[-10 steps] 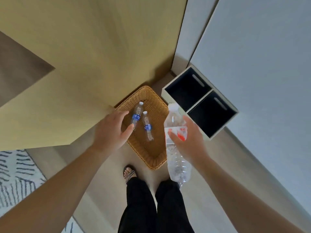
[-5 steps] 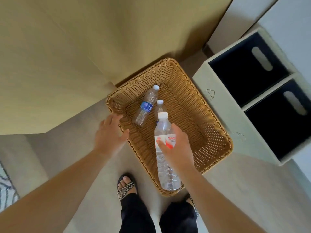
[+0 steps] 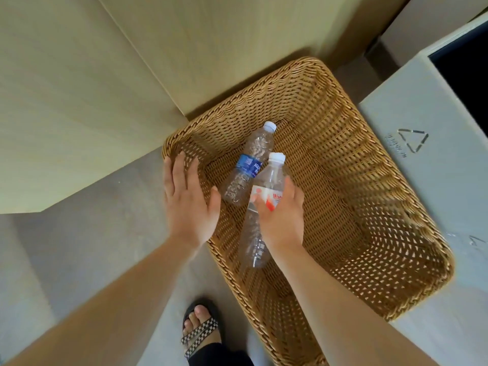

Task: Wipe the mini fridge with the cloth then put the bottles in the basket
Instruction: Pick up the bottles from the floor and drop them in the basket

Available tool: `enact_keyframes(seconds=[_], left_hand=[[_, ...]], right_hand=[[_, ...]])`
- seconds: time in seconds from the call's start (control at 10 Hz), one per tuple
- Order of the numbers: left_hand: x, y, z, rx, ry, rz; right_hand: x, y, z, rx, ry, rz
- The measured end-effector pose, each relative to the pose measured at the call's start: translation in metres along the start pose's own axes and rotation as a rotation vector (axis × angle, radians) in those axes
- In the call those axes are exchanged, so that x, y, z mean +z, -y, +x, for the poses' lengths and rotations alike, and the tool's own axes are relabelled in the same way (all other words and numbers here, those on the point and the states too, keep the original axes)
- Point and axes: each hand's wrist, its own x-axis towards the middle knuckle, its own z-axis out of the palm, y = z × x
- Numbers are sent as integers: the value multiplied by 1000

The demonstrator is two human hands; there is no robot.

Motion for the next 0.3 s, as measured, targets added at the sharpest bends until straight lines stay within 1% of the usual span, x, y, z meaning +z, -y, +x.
enact_keyframes(seconds=[0.1, 0.2, 0.3], left_hand=[[-10, 2, -3, 12, 121, 70], [-39, -3, -11, 21, 265, 106], [-89, -18, -25, 85, 306, 120]], right_hand=[[-9, 1, -5, -4, 24, -62], [-35, 10, -28, -23, 45, -111], [-78, 29, -64, -55, 77, -182]])
